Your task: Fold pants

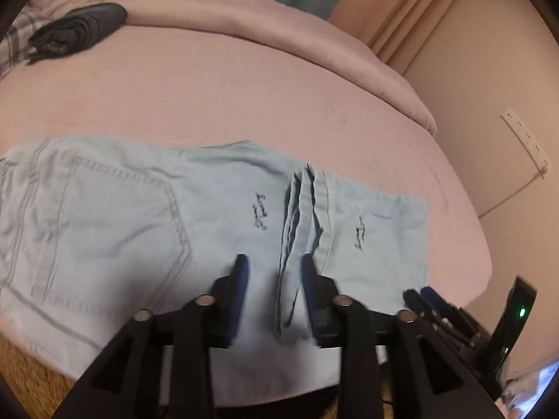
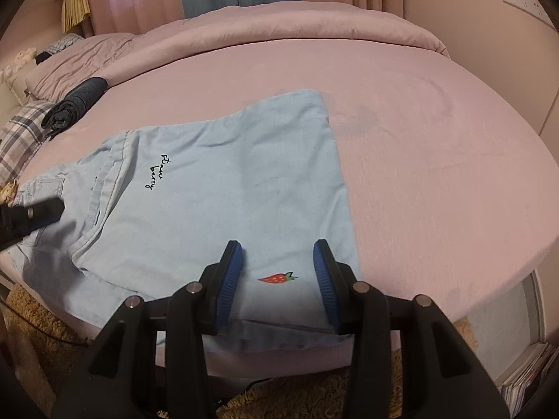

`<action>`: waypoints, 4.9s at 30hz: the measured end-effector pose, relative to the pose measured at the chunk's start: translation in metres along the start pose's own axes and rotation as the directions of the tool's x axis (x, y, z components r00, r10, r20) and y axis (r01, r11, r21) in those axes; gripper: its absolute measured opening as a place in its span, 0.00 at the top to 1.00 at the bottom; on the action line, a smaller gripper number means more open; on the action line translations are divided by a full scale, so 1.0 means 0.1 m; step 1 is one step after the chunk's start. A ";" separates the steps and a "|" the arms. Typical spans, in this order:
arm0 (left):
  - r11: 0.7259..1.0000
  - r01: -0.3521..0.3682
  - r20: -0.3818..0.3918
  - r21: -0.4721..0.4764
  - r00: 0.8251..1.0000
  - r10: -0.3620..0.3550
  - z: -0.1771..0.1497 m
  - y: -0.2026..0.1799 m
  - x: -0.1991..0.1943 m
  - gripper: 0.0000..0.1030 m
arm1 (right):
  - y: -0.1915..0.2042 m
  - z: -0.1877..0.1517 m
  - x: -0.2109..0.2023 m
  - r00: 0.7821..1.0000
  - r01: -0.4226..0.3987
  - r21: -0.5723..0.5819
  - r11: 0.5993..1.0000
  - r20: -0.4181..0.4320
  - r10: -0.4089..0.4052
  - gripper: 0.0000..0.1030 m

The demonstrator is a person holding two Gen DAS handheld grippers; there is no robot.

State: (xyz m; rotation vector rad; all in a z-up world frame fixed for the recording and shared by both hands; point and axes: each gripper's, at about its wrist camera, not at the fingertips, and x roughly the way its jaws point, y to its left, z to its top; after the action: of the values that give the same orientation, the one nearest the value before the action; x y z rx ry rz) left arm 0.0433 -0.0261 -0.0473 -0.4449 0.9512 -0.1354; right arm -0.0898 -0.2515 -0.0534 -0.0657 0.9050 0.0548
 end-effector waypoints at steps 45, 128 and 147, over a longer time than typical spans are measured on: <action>0.993 -0.095 -0.019 0.063 0.995 0.097 0.01 -0.22 0.48 0.87 | -0.02 -0.10 -0.14 0.999 -0.032 0.014 0.999 -0.029 0.032 0.59; 0.895 -0.231 0.239 -0.382 0.911 0.337 -0.39 1.59 -1.31 0.33 | 0.48 0.06 -0.24 0.998 0.054 -0.152 0.987 0.045 -0.048 0.51; 0.875 -0.192 0.134 -0.444 0.951 0.277 -0.62 1.79 -1.01 0.24 | 1.77 0.45 0.54 0.981 -0.154 -0.206 0.966 -0.145 0.125 0.51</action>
State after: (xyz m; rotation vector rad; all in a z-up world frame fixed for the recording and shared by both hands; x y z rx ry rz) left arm -0.0801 0.1473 -0.0780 -0.7279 0.8317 0.3439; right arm -0.0349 -0.0708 -0.0739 -0.2107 1.0318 0.2842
